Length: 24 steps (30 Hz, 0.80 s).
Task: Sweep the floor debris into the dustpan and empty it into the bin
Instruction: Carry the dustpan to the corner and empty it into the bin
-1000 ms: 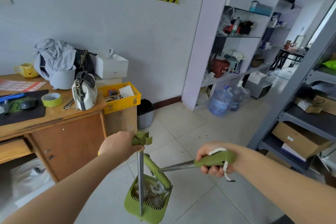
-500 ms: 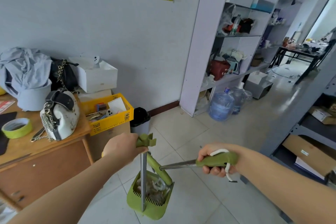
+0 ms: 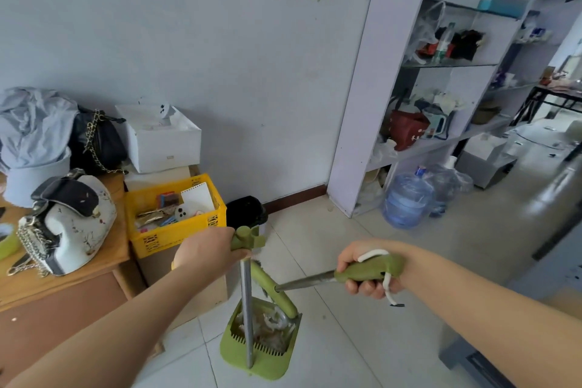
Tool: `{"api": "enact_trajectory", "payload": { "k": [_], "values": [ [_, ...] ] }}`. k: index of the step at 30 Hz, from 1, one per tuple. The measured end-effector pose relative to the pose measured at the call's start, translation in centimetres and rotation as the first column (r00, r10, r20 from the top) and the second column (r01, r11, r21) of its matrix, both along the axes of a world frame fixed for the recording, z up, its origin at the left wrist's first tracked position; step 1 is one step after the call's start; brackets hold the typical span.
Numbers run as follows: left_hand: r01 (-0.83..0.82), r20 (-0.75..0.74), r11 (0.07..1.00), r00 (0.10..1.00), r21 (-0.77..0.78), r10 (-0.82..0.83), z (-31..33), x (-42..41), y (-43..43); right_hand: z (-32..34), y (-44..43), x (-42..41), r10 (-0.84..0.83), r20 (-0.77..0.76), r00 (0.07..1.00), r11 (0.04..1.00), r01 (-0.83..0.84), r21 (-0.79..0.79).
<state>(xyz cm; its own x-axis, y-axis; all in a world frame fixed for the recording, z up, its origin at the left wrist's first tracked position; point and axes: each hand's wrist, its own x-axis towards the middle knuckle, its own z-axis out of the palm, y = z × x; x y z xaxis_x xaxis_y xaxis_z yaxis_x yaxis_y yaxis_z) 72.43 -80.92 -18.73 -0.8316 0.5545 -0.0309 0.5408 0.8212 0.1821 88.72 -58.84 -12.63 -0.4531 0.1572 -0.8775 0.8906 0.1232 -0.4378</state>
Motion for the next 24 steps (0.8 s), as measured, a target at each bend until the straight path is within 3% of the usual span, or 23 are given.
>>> {"api": "enact_trajectory", "payload": {
  "k": [12,24],
  "values": [
    [-0.165,0.009,0.986,0.986,0.027,0.164,1.1,-3.8,10.6,1.2,13.0,-6.7,0.154,-0.006,0.988,0.987,-0.154,0.038],
    [-0.29,0.019,0.952,0.957,0.097,0.289,1.7,-9.2,16.0,1.8,20.7,-14.5,0.238,0.0,0.971,0.969,-0.237,0.062]
  ]
}}
